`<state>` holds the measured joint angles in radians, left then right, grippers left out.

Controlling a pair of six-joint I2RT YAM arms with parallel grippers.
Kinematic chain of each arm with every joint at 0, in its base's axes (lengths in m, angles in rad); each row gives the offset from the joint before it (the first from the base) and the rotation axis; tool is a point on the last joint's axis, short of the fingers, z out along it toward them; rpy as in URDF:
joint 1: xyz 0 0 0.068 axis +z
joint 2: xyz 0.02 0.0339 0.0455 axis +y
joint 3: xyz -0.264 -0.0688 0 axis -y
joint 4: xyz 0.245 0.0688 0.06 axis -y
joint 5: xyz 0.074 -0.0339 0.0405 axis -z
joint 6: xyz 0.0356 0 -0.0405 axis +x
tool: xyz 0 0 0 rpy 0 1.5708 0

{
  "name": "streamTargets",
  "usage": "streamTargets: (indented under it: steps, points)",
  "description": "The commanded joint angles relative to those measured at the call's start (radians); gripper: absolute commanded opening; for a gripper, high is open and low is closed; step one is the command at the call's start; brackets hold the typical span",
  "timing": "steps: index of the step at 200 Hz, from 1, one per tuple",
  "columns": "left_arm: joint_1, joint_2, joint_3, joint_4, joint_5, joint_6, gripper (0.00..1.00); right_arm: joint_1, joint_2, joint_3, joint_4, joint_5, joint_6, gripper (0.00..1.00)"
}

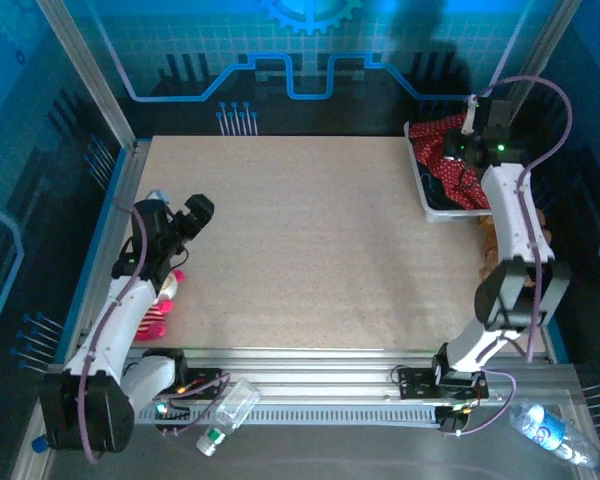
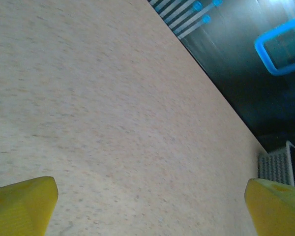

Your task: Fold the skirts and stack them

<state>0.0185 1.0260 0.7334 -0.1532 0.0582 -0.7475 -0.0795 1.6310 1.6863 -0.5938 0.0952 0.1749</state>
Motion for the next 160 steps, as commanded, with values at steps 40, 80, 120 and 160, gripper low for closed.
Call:
streamTargets:
  steps: [40, 80, 120, 160]
  points:
    - [-0.061, 0.151, 0.148, 0.1, 0.106, 0.039, 0.99, 0.296, -0.095, 0.106, -0.065, -0.247, 0.068, 0.0]
    - [-0.067, 0.158, 0.211, 0.06, 0.089, 0.107, 0.99, 0.432, -0.016, 0.083, -0.016, -0.398, 0.17, 0.0]
    - [-0.069, 0.19, 0.275, -0.078, 0.11, 0.15, 0.99, 0.458, 0.079, -0.077, -0.021, -0.438, 0.098, 0.62]
    - [-0.148, 0.279, 0.308, -0.168, 0.153, 0.271, 0.99, 0.443, 0.017, -0.262, 0.03, -0.32, 0.045, 1.0]
